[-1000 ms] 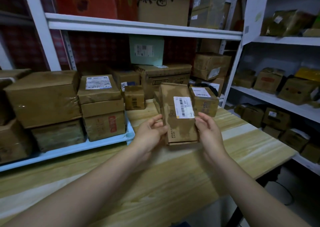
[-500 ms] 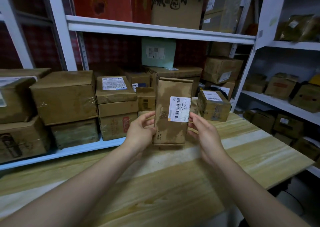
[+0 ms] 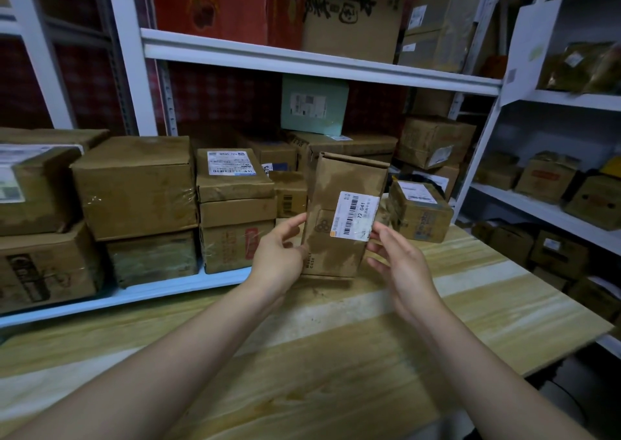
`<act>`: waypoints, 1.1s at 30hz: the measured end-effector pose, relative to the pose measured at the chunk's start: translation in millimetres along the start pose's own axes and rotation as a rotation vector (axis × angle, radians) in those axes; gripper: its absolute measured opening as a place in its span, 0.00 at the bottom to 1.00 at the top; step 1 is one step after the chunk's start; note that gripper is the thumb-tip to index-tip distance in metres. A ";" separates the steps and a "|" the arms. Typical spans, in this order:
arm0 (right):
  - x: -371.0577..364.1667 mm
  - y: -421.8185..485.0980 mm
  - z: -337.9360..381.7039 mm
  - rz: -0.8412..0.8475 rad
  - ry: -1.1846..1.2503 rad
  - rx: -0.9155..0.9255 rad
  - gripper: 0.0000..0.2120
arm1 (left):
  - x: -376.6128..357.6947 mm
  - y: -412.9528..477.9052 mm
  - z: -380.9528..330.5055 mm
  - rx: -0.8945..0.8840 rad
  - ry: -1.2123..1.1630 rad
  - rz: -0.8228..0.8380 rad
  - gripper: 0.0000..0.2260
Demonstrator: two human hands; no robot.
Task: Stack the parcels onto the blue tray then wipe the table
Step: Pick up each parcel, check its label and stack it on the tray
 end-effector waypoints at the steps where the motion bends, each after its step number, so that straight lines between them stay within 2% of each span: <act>1: 0.2 0.7 -0.9 0.001 0.015 -0.009 0.13 | 0.6 0.3 -0.7 0.007 0.013 -0.002 0.23; 5: 0.4 2.9 -3.4 0.016 0.044 -0.023 0.11 | 1.4 2.7 0.6 0.021 0.021 0.014 0.21; 11: -1.3 5.3 -6.6 0.038 0.089 -0.072 0.16 | 1.6 1.5 2.2 0.048 -0.032 0.033 0.17; 14: -1.1 5.0 -7.0 0.024 0.111 -0.094 0.15 | 3.2 1.2 5.9 0.056 -0.035 0.023 0.16; 17: -0.8 4.3 -9.3 0.033 0.169 -0.159 0.11 | 4.5 0.5 5.9 0.052 -0.052 0.015 0.15; 20: 0.7 2.8 -11.5 0.069 0.251 -0.226 0.13 | 4.4 0.3 3.8 0.042 -0.076 0.012 0.15; 25: 1.7 4.4 -13.7 0.121 0.271 -0.287 0.18 | 1.5 0.1 4.4 0.041 -0.118 0.036 0.23; 29: 5.7 10.1 -17.7 0.110 0.166 -0.274 0.17 | 0.8 -0.7 2.0 0.020 -0.173 0.032 0.29; 33: 6.6 12.5 -21.0 0.130 0.108 -0.269 0.15 | -1.2 -0.2 0.5 -0.018 -0.219 0.034 0.31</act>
Point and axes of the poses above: each hand's wrist, its own y-axis towards the middle knuckle, its own x-axis out of the back of the hand, z = x × y, the point moved 4 cm from there along y, towards the middle knuckle, and after that the axes turned 11 degrees about -x, right-handed, at the moved point
